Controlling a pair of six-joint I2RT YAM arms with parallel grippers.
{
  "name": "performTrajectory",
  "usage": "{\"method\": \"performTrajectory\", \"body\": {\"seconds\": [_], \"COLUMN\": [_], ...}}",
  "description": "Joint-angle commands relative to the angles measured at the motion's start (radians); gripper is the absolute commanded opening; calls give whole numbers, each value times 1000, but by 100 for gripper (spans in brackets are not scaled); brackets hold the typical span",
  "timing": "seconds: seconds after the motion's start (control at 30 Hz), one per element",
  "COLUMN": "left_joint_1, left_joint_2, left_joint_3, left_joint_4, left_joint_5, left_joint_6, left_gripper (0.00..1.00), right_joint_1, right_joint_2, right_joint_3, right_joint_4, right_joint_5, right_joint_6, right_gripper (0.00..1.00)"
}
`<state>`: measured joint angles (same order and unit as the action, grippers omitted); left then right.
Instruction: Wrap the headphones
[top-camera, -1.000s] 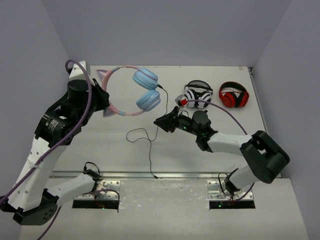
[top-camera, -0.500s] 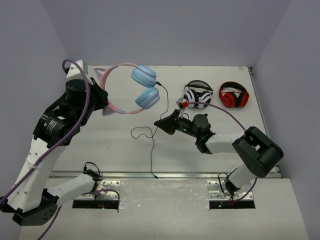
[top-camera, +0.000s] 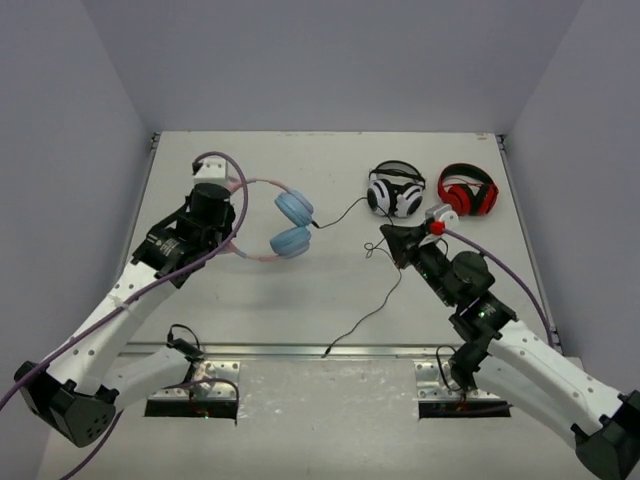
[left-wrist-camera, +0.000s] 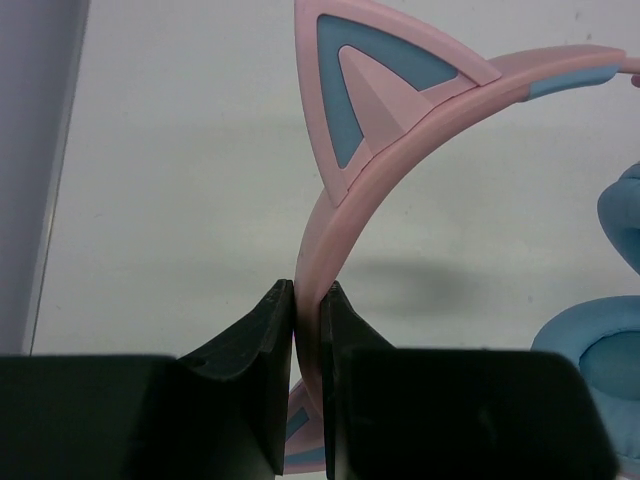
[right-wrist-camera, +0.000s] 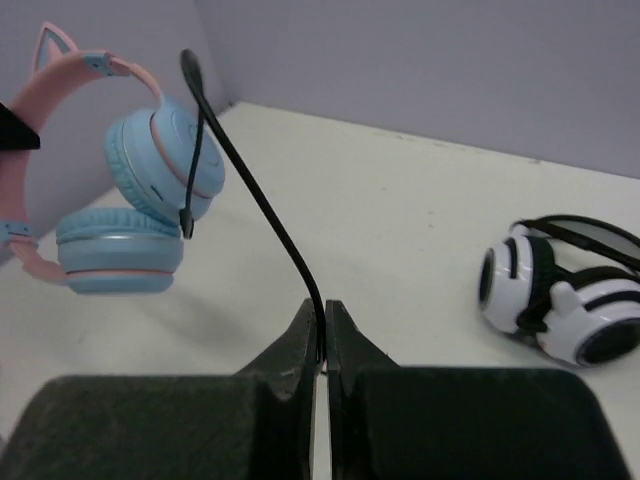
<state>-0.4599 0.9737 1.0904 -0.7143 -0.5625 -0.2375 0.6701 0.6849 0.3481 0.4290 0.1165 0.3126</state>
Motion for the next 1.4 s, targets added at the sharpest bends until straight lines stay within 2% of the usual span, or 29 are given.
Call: {"method": "performTrajectory", "body": {"seconds": [0.0,0.1,0.2,0.27,0.33,0.43,0.6,0.73,0.97,1.2,1.37], "left_joint_1": [-32,-89,-164,-238,-305,-348,-385,-416,-448,-450,-451], "left_joint_2": [-6,-1,31,62,80,120,178,187,241,185,79], "left_joint_3": [-38,-81,-78,-67,-58,-55,-20,11,58,60,-13], "left_joint_4": [216,242,230,210,196,187,174,182,167,210,305], "left_joint_5": [172,231,312,395,414,476,503,539,503,545,618], "left_joint_6": [105,133,159,179,184,190,185,184,175,156,139], "left_gripper": [0,0,0,0,0,0,0,0,0,0,0], "right_joint_1": [-1,-1,-1,0,0,0,2,3,49,51,51], "right_joint_2": [-13,57,117,166,211,263,343,392,459,541,519], "right_joint_3": [187,329,452,495,543,604,635,638,670,724,697], "right_joint_4": [-318,-463,-573,-605,-622,-664,-682,-693,-713,-799,-773], "right_joint_5": [95,55,22,-12,-34,-70,-11,35,120,160,100], "right_joint_6": [-233,-349,-372,-385,-397,-402,-362,-270,-178,-101,-58], "right_gripper": [1,1,1,1,1,1,1,1,1,1,1]}}
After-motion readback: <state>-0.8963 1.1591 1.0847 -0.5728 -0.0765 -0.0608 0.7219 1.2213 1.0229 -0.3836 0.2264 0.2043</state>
